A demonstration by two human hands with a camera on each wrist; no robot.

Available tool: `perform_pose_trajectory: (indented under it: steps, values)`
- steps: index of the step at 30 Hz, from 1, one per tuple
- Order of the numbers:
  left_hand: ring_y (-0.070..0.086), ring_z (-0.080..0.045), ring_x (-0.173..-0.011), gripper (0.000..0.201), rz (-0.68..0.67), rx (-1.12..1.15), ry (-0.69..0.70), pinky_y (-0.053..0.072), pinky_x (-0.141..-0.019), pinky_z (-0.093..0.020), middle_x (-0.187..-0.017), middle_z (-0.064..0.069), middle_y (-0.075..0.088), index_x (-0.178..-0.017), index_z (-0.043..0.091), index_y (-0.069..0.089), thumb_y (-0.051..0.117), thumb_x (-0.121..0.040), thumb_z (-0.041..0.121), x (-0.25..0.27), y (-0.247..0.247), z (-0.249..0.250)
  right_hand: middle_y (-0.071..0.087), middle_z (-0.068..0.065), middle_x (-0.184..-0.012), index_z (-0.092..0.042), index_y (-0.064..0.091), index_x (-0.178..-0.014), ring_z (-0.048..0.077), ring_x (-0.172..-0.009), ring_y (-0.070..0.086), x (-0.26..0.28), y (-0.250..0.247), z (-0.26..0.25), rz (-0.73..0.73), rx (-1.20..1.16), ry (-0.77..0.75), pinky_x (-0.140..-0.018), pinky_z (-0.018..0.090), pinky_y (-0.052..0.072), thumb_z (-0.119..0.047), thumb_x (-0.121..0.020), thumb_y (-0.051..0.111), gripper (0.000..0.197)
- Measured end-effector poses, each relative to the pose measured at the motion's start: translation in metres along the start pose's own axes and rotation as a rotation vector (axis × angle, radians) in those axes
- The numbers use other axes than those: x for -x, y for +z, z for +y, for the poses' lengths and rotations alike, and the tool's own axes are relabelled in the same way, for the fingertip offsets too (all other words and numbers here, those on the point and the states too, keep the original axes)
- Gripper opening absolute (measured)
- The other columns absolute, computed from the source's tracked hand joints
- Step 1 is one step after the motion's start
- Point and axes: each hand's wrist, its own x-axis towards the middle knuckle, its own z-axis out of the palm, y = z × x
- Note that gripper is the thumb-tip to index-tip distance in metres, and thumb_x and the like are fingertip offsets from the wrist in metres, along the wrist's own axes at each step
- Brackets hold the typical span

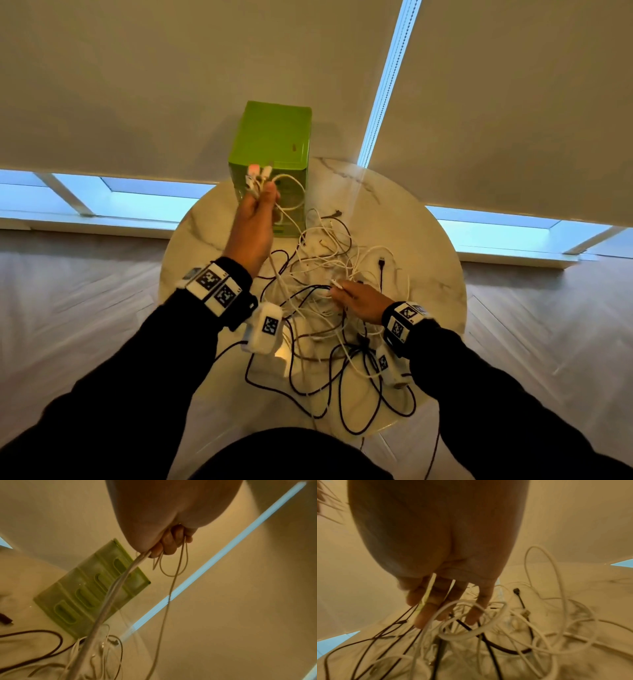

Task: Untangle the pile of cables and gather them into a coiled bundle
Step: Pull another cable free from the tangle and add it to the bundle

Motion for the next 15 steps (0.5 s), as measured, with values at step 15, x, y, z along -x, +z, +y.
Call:
perform_pose_trajectory:
  steps: [15]
  values:
    - [0.055, -0.025, -0.074, 0.033, -0.402, -0.047, 0.006, 0.053, -0.079, -0.054, -0.075, -0.001, 0.055, -0.106, 0.015, 0.062, 0.051, -0.102, 0.047, 0.037, 0.079, -0.003, 0.066, -0.007, -0.1, -0.013, 0.056, -0.107, 0.005, -0.097, 0.065, 0.058, -0.038, -0.069, 0.51, -0.406, -0.261, -0.088, 0.024, 0.051, -0.022, -0.102, 0.056, 0.01]
